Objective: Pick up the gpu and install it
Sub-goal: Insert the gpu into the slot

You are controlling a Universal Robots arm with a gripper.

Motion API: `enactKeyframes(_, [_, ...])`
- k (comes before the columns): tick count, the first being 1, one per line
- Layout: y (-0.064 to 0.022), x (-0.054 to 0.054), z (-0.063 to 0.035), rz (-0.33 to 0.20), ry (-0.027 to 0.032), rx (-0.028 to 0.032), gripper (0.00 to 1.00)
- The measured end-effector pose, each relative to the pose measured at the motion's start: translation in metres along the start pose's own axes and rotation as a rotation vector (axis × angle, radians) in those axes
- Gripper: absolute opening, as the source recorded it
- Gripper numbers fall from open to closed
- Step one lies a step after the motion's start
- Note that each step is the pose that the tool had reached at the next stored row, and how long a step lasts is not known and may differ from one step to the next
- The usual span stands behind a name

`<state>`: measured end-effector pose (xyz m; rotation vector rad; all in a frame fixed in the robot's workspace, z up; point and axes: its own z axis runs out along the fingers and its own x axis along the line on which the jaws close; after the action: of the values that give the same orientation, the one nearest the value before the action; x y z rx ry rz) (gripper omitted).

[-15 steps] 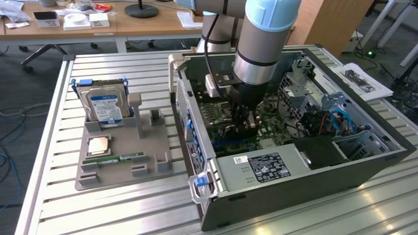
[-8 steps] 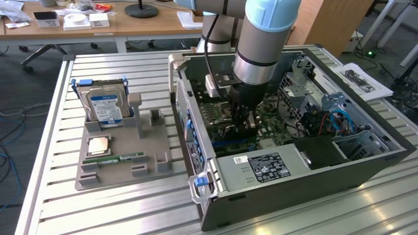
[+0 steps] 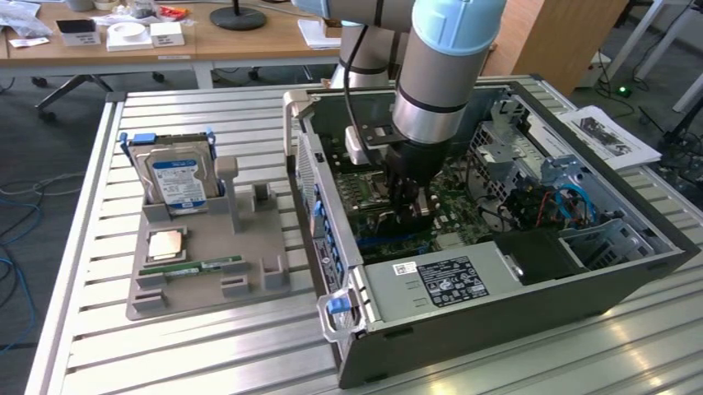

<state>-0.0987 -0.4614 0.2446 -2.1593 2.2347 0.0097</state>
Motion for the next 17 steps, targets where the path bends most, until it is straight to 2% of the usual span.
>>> enactKeyframes(17, [0.0,0.0001,0.0016,0.0,0.0012,-0.0001,0.27])
